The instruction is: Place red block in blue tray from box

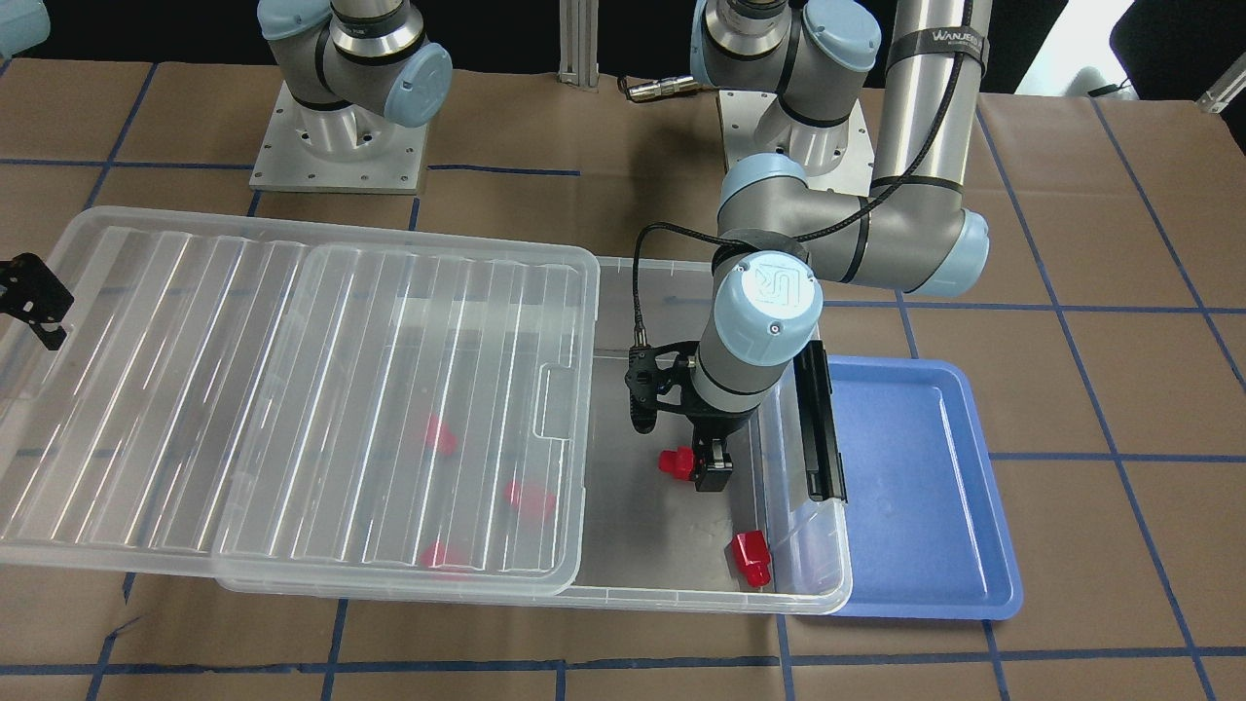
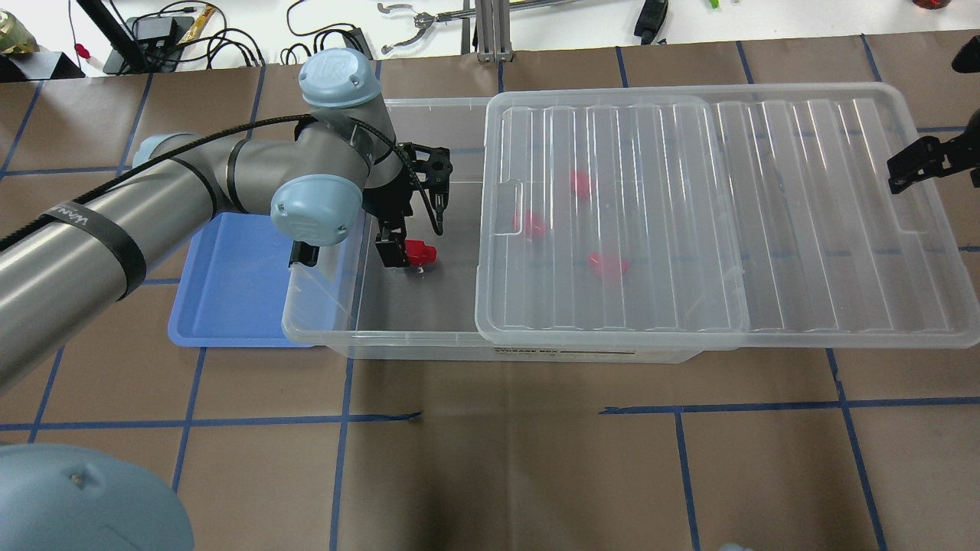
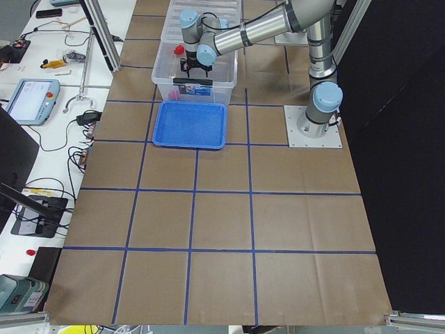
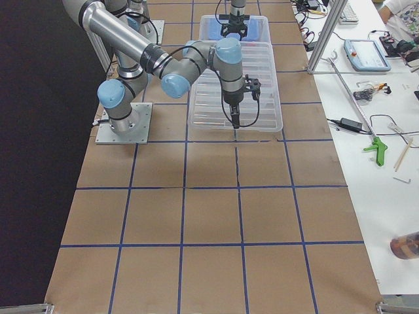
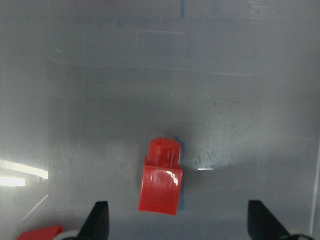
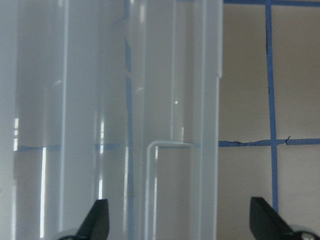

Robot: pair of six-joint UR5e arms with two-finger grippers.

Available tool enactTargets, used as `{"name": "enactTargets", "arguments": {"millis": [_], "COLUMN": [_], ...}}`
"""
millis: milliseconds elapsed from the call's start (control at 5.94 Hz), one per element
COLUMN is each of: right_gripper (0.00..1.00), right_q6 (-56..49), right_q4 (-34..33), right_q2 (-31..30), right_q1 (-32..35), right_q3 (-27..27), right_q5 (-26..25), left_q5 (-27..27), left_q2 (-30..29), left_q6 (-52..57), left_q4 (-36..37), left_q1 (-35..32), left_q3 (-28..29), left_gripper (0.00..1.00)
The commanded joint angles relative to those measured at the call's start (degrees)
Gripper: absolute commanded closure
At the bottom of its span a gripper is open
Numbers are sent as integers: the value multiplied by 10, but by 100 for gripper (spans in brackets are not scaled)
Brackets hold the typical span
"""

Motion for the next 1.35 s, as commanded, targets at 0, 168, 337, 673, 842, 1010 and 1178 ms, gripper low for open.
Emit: {"name": "enactTargets", "arguments": {"millis": [0, 168, 337, 673, 842, 1010, 1178], "right_gripper": [0, 0, 0, 0, 0, 0, 0], "right_q6": [102, 149, 213, 310, 357, 360, 360], "right_q4": [110, 198, 276, 311, 310, 308, 307], "right_q2": [-17, -14, -10, -6, 3, 14, 14], "right_q1": [78, 115, 155, 263, 303, 308, 310], "right_q3": [-75, -133, -182, -205, -205, -206, -206], "right_q5": [3, 2, 4, 2, 0, -4, -4], "left_q5": [-5, -6, -5, -1, -2, -2, -2], "left_q2": [-40, -46, -41, -20, 8, 35, 43], "left_q6": [-3, -4, -3, -5, -5, -6, -23], "left_q4": [83, 84, 83, 45, 3, -88, -171], "left_q1": [-3, -3, -3, -6, 0, 5, 4], "left_q3": [-24, -23, -23, -9, 12, 67, 142], "left_gripper": [3, 10, 35, 88, 89, 89, 89]}}
